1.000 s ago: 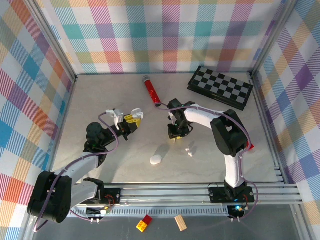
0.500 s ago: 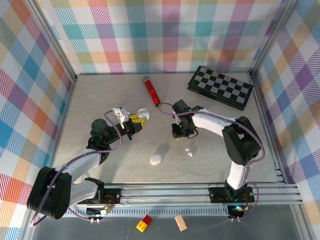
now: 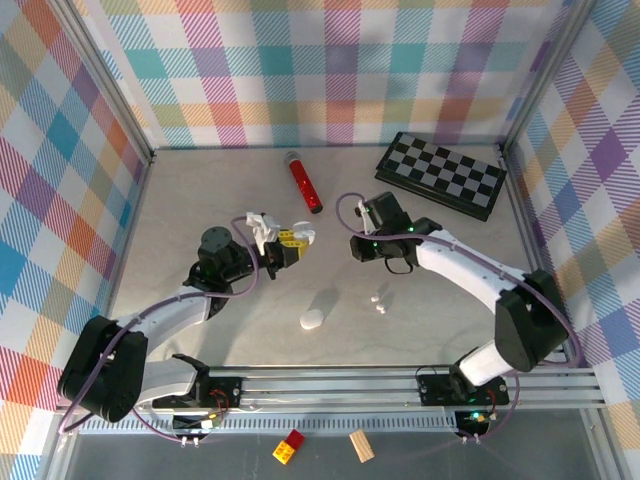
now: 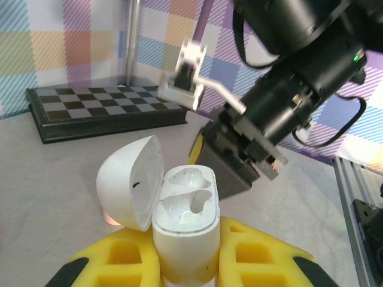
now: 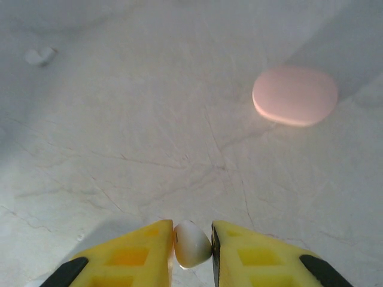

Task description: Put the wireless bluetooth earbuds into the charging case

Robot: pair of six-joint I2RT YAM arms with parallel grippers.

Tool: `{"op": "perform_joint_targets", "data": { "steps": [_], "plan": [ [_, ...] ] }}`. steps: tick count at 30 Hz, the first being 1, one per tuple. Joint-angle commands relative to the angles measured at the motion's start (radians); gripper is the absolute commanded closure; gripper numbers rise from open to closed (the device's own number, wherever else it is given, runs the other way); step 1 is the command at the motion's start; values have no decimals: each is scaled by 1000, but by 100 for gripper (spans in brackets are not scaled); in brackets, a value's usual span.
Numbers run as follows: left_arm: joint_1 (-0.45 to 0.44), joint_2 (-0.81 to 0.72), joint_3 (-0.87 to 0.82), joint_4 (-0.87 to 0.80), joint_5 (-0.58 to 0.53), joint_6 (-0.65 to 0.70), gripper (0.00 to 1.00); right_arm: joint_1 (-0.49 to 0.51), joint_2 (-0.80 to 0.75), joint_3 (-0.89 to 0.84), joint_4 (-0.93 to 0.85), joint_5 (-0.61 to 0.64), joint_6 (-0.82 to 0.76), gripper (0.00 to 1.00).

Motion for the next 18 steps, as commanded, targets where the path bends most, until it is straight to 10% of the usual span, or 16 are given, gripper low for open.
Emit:
{"op": "perform_joint_targets", "data": {
  "steps": [1,18],
  "plan": [
    [-30,32,48,-49,27,65,92,-7,-66,-14,56,-4,-47,77],
    [-145,193,172,-125,37,141,92,-8,-249,-18,119,-206,-36,78]
  ]
}}
